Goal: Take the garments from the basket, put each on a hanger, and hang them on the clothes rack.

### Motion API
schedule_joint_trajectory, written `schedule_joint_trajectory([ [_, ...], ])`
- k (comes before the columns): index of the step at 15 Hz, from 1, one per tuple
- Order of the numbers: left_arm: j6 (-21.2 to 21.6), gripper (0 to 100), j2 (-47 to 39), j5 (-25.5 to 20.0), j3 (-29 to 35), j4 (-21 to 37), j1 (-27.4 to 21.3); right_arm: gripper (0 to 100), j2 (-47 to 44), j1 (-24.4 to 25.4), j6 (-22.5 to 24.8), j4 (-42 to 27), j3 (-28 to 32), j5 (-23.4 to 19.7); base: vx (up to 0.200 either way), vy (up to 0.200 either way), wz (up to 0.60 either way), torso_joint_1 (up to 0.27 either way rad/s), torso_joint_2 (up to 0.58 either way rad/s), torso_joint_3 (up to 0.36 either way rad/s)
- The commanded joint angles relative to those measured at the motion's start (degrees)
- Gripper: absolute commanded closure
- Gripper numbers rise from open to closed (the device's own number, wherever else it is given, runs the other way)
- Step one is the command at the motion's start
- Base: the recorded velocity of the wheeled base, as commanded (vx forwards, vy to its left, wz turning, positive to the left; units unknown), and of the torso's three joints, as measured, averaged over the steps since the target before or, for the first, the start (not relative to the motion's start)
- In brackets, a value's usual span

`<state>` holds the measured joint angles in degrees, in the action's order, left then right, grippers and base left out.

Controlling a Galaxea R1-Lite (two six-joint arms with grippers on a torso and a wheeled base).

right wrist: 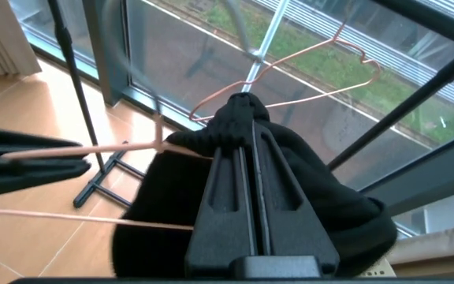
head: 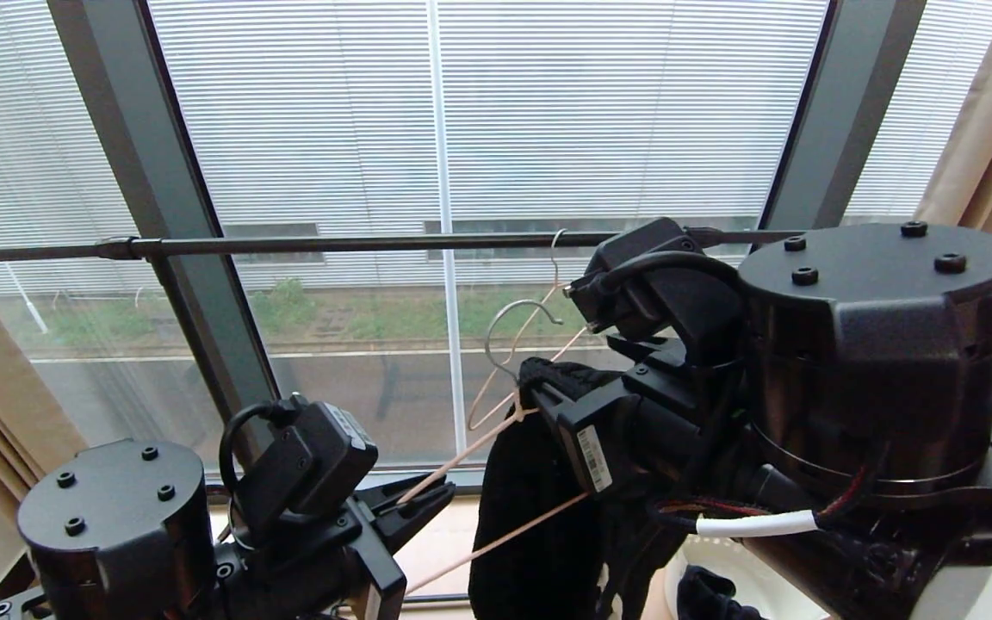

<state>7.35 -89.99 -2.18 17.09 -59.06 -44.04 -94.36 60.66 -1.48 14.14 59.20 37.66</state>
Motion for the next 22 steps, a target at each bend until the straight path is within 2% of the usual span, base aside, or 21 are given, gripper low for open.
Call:
schedule_joint_trajectory([
  [1,0.1,100,0.1,0.0,-0.3,0.0,-0.3,0,0.2,-1.0,-0.1,0.0,-0.1,-0.1,0.0,0.0,0.0,0.0,0.0,0.0],
  [5,0.1,100,0.1,0.0,-0.6,-1.4,-0.6,0,0.0,-2.0,-0.5,0.1,0.0,1.3,0.0,0.0,0.0,0.0,0.0,0.0],
  [15,-0.2,100,-0.5,0.1,0.0,-2.4,-0.3,0,3.7,-1.9,-0.4,-0.6,-2.0,1.2,0.0,0.0,0.0,0.0,0.0,0.0],
  [18,-0.2,100,-0.4,0.1,0.2,-2.5,-0.3,0,4.7,-1.2,-0.2,-0.6,-3.9,0.8,0.0,0.0,0.0,0.0,0.0,0.0],
  [20,-0.3,100,-0.4,0.1,0.1,-4.4,-0.3,0,6.3,-0.6,0.0,-0.6,-6.4,-2.1,0.0,0.0,0.0,0.0,0.0,0.0],
  [22,-0.3,100,-0.4,0.1,0.1,-4.8,-0.2,0,7.5,-0.4,0.4,-0.6,-7.1,-2.5,0.0,0.0,0.0,0.0,0.0,0.0],
])
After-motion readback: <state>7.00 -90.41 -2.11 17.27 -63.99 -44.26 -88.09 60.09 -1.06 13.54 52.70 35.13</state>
